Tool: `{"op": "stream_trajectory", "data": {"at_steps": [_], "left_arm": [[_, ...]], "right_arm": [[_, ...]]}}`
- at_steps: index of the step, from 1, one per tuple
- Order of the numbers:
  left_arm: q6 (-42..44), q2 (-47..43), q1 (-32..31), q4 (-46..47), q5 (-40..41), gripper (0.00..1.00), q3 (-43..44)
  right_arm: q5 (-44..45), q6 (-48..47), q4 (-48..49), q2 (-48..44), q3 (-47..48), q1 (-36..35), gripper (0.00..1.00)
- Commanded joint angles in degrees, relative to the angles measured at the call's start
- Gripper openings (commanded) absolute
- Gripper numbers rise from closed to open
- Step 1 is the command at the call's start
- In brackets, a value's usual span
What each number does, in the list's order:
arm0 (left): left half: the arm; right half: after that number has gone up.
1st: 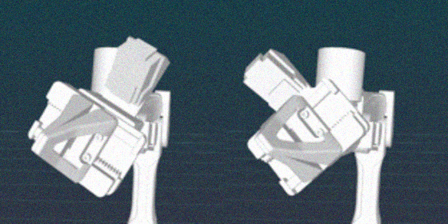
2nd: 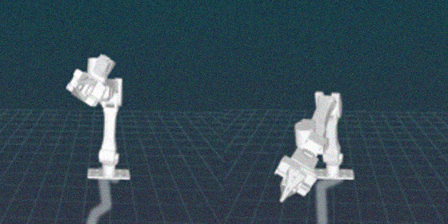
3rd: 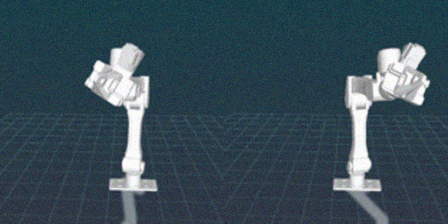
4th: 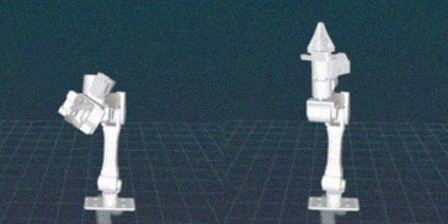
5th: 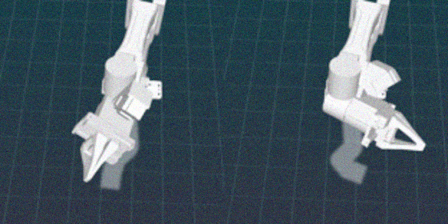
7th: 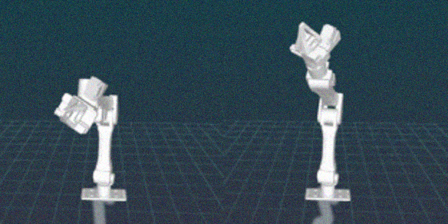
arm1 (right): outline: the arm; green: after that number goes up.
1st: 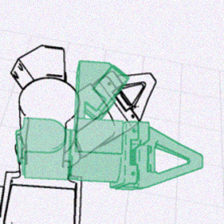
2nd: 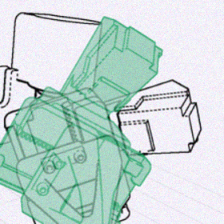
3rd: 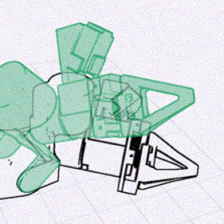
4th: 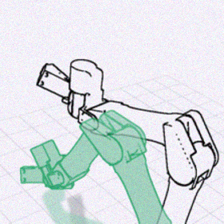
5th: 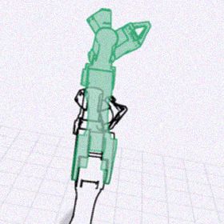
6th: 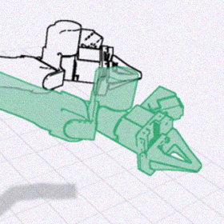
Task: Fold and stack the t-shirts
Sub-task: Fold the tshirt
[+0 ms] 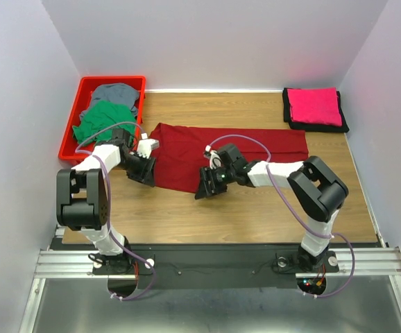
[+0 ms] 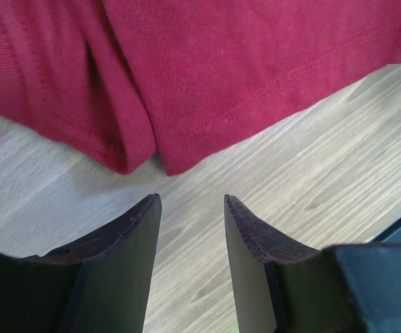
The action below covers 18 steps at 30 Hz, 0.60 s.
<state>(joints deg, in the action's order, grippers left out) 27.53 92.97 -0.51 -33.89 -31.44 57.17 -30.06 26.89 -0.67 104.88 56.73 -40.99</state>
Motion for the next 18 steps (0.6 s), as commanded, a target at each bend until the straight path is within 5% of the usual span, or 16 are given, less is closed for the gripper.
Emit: {"op": "stream_trajectory", "data": {"at_steps": [1,9,18], "left_arm": [[-0.7,1.5,0.1,-1.3,-1.8,0.53,1.6],[-3.4,1.3,0.1,2.9,-1.9,0.52,-1.1],[-6.8,4.5,-0.3,4.1,-3.0,0.46,-1.4]], "right_arm": [[5.4,4.5,6.0,5.2,2.4,-0.8,0.65],[6.3,5.6,6.7,7.8,3.9,-0.8,0.58],[6.6,5.4,6.8,7.4,3.7,-0.8,0.32]]}}
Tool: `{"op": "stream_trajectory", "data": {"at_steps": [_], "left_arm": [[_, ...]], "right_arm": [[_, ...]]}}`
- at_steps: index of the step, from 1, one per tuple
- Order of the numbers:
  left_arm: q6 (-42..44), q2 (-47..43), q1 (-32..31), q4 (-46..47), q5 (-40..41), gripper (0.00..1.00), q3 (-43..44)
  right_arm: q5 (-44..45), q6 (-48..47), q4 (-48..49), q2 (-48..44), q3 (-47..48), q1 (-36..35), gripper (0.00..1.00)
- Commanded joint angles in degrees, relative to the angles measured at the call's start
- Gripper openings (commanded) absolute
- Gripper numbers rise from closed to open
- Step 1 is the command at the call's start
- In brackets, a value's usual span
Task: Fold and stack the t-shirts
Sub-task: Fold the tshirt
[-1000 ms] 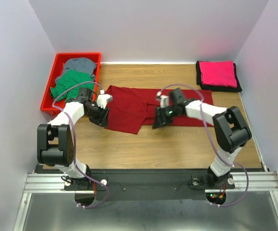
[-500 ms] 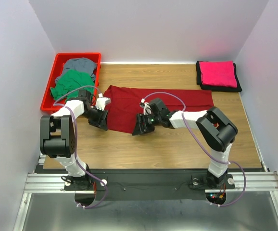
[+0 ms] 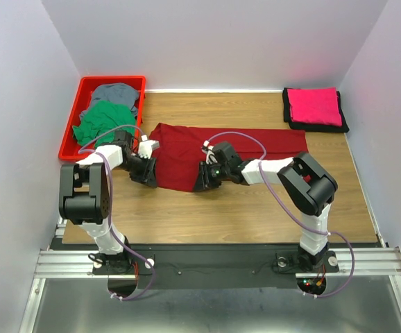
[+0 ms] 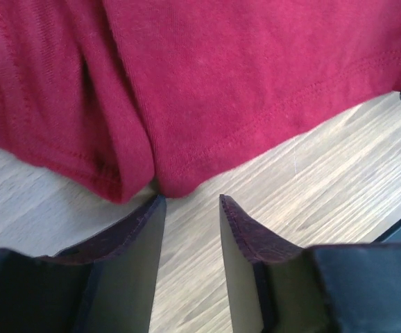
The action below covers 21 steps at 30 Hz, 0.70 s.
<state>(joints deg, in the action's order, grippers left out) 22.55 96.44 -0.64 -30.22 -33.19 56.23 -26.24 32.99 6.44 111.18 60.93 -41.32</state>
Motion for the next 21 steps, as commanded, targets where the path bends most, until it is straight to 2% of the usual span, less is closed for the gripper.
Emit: {"op": "stream_trajectory", "data": {"at_steps": [1,4,5,8,9,10,11,21], "left_arm": [[-1.8,1.0,-0.1,0.4,-1.3,0.46,-0.4],[-2.1,1.2,-0.2,0.5,-1.1,0.36,-0.4],[-2.2,1.5,-0.2,0.6,-0.8,0.26,-0.4],[-2.2,1.3,-0.2,0.5,-1.2,0.16,-0.3],[-2.1,0.5,-0.2,0.5,-1.6,0.08,-0.2],[-2.0,-0.1,-0.2,0.4,-2.0,0.04,-0.2],[-2.0,-1.6,-0.1,0.2,-2.4,0.00,0.2],[-2.1,-5.7,-0.2,-4.7,-5.7,0.00,8.8]], "right_arm": [[2.5,-0.9,-0.4,0.9,-0.5,-0.5,0.28],[1.9,-1.4,-0.4,0.2,-0.2,-0.5,0.19],[1.8,-1.5,-0.5,0.1,-0.1,-0.5,0.18],[1.3,-1.9,-0.7,-0.8,0.7,-0.5,0.08],[1.2,-2.1,-1.1,-1.0,1.0,-0.5,0.06],[1.1,-2.4,-1.2,-1.3,1.8,-0.4,0.01],[1.1,-2.6,-1.8,-2.0,2.3,-0.4,0.01],[2.6,-6.4,-3.9,-8.5,6.1,1.2,0.01]]}}
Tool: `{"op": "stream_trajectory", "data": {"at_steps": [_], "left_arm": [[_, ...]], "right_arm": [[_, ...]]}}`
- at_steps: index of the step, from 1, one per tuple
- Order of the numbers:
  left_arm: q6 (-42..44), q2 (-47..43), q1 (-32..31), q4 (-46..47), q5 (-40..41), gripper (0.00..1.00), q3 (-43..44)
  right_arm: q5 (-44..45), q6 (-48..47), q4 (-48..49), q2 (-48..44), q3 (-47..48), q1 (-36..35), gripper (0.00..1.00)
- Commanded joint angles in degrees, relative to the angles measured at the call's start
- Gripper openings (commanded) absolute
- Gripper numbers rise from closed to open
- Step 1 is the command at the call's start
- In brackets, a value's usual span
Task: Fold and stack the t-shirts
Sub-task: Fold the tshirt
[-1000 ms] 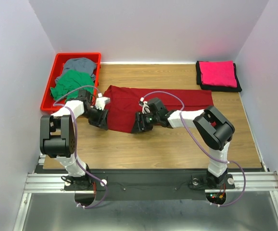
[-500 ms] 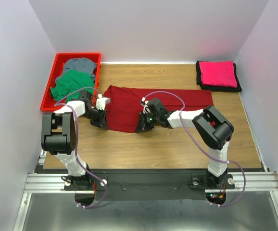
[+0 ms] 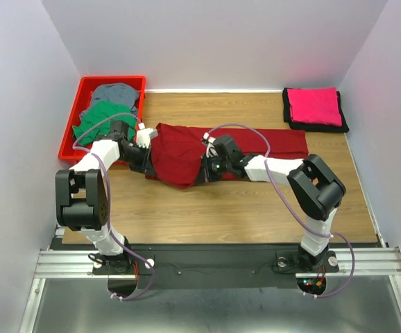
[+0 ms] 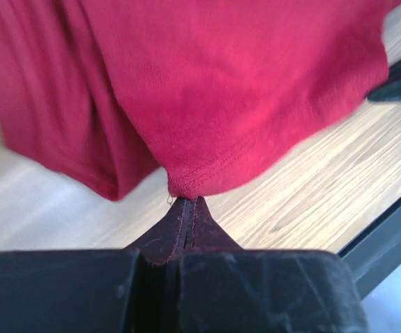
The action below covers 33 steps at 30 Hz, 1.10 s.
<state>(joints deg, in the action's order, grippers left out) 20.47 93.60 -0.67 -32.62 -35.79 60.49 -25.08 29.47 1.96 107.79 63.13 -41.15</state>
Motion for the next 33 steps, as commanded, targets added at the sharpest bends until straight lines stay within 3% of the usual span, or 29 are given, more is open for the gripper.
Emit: {"op": "stream_trajectory", "data": {"at_steps": [1,8,19,33], "left_arm": [[-0.4,-2.6,-0.2,-2.0,-3.2,0.00,5.2],[-4.3,2.6,-0.1,-0.2,-5.8,0.00,15.2],[-9.2,18.4,-0.2,2.1,-6.9,0.00,33.4],[-10.5,29.5,-0.4,4.0,-6.7,0.00,42.5]], "right_arm": [[1.3,-3.2,0.4,-5.1,4.3,1.3,0.01],[0.5,-4.3,-0.1,-1.3,10.2,6.5,0.01],[-2.6,-7.6,-0.4,8.8,20.4,12.1,0.01],[-3.4,-7.8,-0.9,15.6,27.0,15.1,0.01]]}}
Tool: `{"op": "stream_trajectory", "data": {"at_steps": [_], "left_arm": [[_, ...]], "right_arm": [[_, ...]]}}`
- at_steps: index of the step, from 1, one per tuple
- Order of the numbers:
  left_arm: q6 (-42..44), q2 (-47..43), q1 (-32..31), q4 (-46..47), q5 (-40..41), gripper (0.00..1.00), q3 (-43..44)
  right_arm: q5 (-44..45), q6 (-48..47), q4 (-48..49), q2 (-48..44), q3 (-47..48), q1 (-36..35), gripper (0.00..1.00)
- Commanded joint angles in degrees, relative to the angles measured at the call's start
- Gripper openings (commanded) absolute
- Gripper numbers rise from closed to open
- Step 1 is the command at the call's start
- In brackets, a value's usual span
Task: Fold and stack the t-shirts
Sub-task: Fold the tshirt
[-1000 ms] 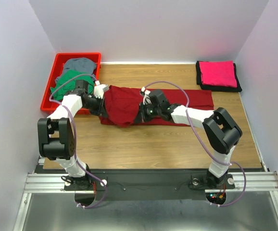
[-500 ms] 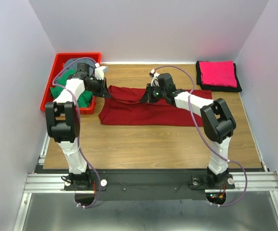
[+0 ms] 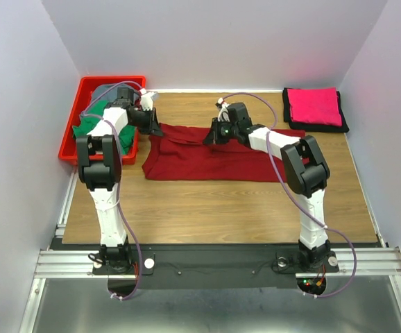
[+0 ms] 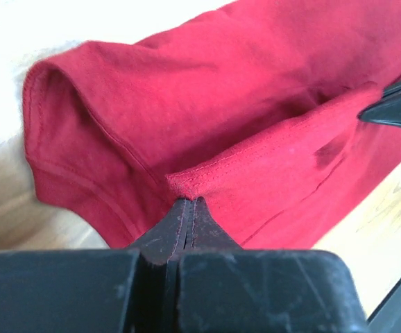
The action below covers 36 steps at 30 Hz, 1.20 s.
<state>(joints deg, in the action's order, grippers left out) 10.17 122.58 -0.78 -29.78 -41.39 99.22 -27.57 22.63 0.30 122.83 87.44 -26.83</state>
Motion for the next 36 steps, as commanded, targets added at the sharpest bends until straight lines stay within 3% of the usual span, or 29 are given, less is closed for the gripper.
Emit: {"op": "stream_trajectory", "data": {"at_steps": [1,12,15,16,19,21,26,33,36], "left_arm": [[-0.2,0.8,-0.4,1.4,-1.0,0.00,4.0],[0.5,2.8,-3.4,4.5,1.7,0.00,7.0],[0.0,2.7,-3.5,4.1,3.5,0.02,6.6],[-1.0,2.7,-3.4,3.8,4.8,0.09,6.6],[-2.3,-1.0,-2.2,5.9,3.5,0.34,4.3],[-3.0,-4.0,-1.5,9.4,2.5,0.38,1.5],[-1.9,-11.4,-0.9,12.7,2.1,0.37,-5.6],[0.3,-13.0,-4.2,9.0,2.1,0.37,-10.1],[-0.5,-12.6,-6.9,9.1,3.9,0.36,-11.4]], "right_arm": [[-1.0,-1.1,0.8,0.6,2.7,0.8,0.01],[-3.4,0.1,0.4,0.7,2.4,2.2,0.01],[-5.0,1.4,-0.2,1.3,2.9,2.6,0.19],[-4.9,2.0,-0.1,1.0,2.7,2.7,0.29],[-5.0,2.2,-0.1,-2.9,1.5,5.2,0.45],[-4.9,1.2,-1.9,-4.7,0.8,6.3,0.50],[-5.7,-5.4,-8.4,-8.5,-0.3,10.6,0.49],[2.5,-20.2,-21.3,-9.6,-0.7,17.9,0.39],[5.0,-22.2,-23.8,-9.5,-1.6,20.2,0.38]]}}
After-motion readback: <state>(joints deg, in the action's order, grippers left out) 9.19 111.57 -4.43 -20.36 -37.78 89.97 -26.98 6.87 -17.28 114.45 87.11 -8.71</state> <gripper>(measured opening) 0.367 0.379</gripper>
